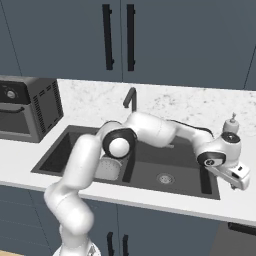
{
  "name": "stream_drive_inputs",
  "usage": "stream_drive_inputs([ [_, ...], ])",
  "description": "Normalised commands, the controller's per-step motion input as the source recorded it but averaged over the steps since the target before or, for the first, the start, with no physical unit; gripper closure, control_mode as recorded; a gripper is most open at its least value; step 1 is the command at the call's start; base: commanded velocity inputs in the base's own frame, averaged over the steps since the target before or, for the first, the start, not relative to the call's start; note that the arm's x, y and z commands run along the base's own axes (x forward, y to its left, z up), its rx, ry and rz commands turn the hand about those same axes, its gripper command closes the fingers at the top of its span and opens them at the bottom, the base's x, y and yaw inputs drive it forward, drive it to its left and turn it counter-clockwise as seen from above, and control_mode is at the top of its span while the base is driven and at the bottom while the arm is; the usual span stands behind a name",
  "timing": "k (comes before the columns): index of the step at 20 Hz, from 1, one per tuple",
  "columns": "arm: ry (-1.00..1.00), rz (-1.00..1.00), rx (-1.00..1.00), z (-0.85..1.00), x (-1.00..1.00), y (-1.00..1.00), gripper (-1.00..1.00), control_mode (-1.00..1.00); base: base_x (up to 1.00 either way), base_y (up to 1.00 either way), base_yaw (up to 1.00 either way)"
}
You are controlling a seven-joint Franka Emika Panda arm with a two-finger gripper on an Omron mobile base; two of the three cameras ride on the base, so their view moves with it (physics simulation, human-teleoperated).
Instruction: Put the colander in the sink, put the apple in the colander, and turn on the sink faucet and pour water over the colander.
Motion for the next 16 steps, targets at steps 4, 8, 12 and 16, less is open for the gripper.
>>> stream_drive_inputs([
  [4, 0.0, -0.07, 0.0, -0.15, 0.09, -0.51, -1.0, -1.0, 0.0, 0.0, 0.0],
  [8, 0.0, -0.04, 0.0, -0.2, 0.04, -0.33, -1.0, -1.0, 0.0, 0.0, 0.0],
  [12, 0.0, -0.04, 0.0, -0.13, 0.12, -0.06, -1.0, -1.0, 0.0, 0.0, 0.0],
  [16, 0.0, -0.01, 0.0, -0.09, 0.19, 0.0, -1.0, -1.0, 0.0, 0.0, 0.0],
])
